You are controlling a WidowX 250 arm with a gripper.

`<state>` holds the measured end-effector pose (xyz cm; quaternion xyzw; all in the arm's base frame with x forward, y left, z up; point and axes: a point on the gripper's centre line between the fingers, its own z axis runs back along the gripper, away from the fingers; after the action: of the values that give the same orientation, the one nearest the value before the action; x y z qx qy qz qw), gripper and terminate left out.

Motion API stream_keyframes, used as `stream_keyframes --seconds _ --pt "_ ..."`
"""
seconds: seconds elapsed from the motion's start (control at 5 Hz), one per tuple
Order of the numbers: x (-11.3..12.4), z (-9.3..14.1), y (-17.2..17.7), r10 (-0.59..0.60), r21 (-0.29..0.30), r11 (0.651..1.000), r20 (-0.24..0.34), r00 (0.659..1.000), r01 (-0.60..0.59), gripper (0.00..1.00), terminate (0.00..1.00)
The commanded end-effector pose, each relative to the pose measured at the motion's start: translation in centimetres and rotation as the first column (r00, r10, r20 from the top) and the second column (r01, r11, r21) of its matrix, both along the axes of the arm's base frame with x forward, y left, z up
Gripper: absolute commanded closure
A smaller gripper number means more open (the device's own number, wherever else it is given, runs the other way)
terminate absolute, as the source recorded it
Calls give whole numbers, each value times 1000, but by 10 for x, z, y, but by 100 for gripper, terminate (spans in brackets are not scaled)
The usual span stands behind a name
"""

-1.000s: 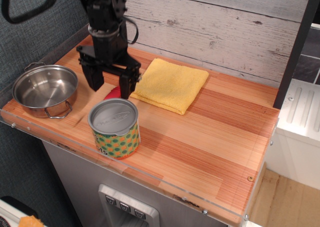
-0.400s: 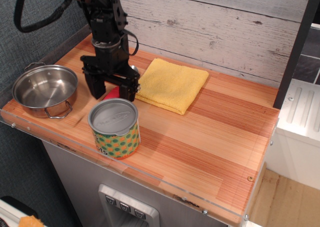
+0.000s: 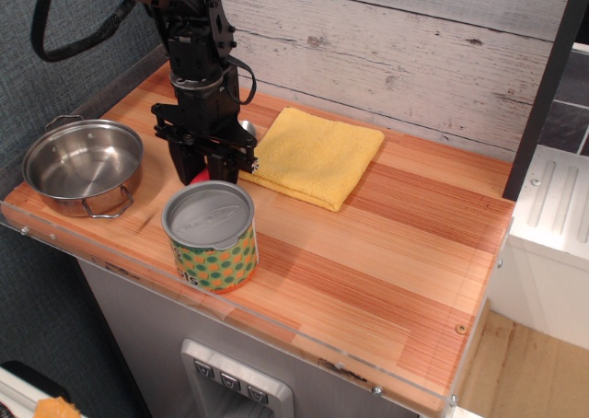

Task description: Pick up the red spoon and place it on the right of the can

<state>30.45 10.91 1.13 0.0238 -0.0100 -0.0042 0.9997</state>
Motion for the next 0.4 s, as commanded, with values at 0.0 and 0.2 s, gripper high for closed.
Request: stream_keyframes --seconds 0.0,0.2 --pt "5 26 8 47 20 999 72 996 -48 100 0" --pt "7 43 7 58 22 998 95 994 -60 100 0"
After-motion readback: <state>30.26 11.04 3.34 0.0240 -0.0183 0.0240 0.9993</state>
